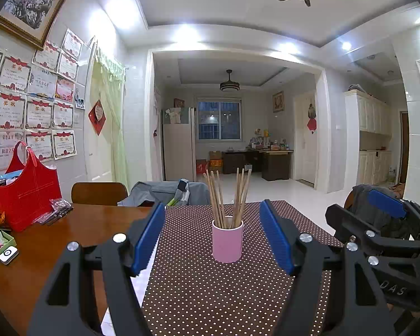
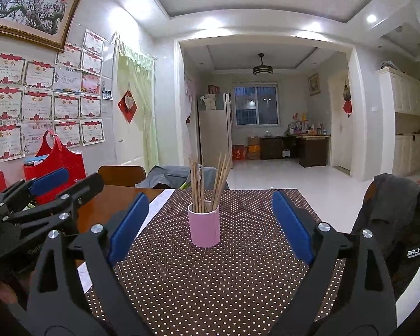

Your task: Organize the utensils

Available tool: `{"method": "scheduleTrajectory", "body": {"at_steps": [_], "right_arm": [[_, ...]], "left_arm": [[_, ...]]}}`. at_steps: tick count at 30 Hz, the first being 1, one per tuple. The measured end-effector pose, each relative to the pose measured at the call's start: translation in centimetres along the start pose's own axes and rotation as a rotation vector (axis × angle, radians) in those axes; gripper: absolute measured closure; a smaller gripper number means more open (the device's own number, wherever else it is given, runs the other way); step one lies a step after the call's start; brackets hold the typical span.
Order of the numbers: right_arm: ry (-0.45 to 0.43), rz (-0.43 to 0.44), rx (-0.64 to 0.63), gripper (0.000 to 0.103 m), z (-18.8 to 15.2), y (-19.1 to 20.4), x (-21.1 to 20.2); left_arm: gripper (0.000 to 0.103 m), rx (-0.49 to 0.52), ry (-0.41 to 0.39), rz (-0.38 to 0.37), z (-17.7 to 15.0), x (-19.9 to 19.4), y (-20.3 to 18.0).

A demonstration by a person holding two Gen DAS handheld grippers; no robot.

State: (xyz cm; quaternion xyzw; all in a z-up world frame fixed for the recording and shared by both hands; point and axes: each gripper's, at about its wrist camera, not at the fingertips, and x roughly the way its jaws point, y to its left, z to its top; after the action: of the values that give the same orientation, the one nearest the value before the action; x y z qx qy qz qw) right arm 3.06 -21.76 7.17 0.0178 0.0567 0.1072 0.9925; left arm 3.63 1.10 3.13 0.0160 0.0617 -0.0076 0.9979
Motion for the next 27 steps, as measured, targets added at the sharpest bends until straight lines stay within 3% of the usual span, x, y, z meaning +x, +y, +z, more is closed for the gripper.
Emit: {"method": "scheduleTrajectory", "body": {"at_steps": [27], "right_arm": [[0.015,0.001,0.013,0.014,0.11,-0.16,0.32]], "left_arm": [[0.034,0.012,-0.006,0.007,0.04,-0.22,0.11]]}}
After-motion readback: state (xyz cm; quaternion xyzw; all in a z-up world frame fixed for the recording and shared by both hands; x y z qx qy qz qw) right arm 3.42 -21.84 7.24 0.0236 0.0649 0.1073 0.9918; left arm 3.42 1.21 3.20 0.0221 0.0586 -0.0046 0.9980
